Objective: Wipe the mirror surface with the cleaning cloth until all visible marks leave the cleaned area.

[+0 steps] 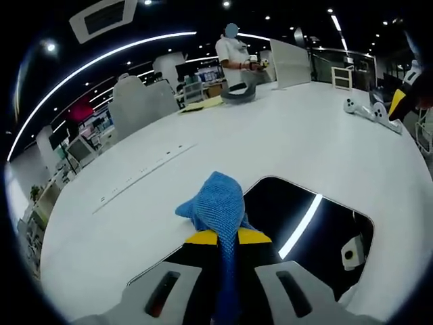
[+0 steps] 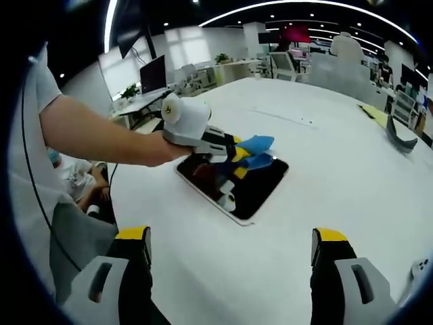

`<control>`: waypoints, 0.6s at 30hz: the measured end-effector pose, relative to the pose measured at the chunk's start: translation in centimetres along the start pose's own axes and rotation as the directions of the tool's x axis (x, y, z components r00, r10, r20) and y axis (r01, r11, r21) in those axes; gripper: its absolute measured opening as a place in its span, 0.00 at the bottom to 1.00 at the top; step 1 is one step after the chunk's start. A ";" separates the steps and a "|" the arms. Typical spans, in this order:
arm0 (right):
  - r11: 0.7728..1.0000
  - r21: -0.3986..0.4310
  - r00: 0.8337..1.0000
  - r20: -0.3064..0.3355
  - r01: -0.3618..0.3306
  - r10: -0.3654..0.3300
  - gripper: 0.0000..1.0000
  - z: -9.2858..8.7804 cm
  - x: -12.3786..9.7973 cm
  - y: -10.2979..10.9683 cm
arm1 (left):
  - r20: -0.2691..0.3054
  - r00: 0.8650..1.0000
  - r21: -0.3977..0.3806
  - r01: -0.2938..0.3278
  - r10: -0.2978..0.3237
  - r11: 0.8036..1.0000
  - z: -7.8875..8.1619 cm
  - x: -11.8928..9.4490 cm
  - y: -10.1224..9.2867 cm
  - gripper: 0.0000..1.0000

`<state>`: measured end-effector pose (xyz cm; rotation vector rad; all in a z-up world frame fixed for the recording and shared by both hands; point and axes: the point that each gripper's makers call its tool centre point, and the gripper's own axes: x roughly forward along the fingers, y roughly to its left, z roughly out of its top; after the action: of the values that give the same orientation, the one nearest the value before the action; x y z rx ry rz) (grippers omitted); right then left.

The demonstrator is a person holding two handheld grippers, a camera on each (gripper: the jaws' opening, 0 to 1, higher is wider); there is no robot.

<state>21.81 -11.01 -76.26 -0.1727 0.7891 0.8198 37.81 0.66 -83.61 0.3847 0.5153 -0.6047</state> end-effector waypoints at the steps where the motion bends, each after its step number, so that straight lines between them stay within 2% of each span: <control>1: 1.000 0.002 1.000 0.002 -0.001 0.001 1.00 0.1 0.0 0.0 | 0.002 1.000 -0.001 0.003 -0.003 1.000 0.0 0.1 -0.2 0.05; 18: 1.000 0.022 1.000 0.018 -0.006 0.005 1.00 0.3 -0.2 0.1 | 0.016 0.998 0.028 0.064 -0.064 0.998 1.3 1.3 -3.1 0.05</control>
<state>21.77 -10.92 -75.88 -0.1436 0.7821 0.8165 37.27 -2.90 -83.90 0.3897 0.5054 -0.6768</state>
